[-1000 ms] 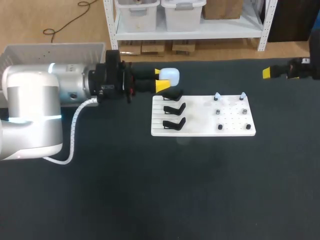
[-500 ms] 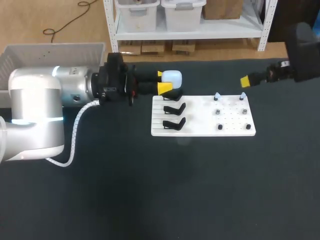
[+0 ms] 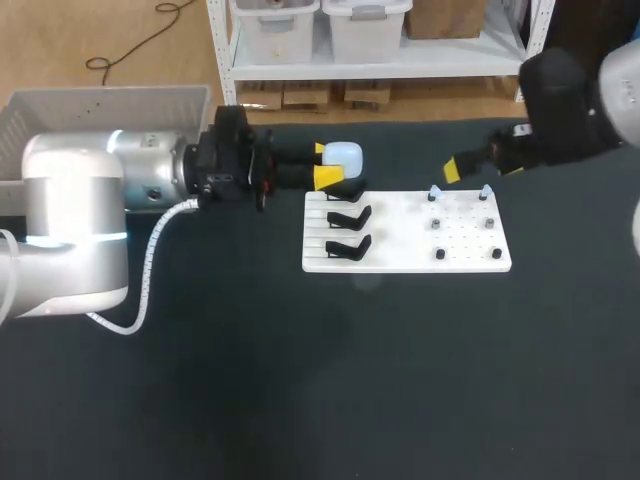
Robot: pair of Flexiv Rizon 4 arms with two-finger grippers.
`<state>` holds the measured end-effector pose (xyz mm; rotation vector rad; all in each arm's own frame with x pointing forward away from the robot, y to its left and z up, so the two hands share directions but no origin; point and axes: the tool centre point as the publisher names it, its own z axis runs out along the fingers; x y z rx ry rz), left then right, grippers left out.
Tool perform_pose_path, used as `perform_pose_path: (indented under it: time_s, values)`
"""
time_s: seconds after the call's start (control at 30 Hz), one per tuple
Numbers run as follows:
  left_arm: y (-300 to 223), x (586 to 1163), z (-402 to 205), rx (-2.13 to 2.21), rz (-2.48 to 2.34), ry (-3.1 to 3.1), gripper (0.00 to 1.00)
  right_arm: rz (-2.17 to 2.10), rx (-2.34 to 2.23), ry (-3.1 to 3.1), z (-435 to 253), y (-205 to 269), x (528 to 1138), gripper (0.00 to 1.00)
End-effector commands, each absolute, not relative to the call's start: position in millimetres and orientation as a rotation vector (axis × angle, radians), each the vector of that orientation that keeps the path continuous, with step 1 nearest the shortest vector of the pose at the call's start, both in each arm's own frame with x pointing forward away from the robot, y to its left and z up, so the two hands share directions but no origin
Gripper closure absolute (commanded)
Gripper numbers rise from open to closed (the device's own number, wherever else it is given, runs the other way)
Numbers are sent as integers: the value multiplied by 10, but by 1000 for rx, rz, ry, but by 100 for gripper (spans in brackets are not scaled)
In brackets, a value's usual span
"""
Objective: Pick up each earbud case from the left stands, insert the matching earbuds, close the lid, and place the case in the box.
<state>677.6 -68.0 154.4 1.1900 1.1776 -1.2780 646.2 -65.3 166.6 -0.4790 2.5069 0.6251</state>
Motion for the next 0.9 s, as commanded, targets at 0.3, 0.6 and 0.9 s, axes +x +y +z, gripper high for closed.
perform_pose_path:
  time_s: [0.3,0.6,0.9]
  values:
    - [-684,6797,1522,1198,-1269,1155,100,624,-538,2526,1770,-107,6416,0]
    - [-684,6797,1522,1198,-1269,1155,100,646,-586,2561,1767,203,6477,0]
    - [-684,6797,1522,1198,-1269,1155,100,661,-620,2613,1654,403,6564,0]
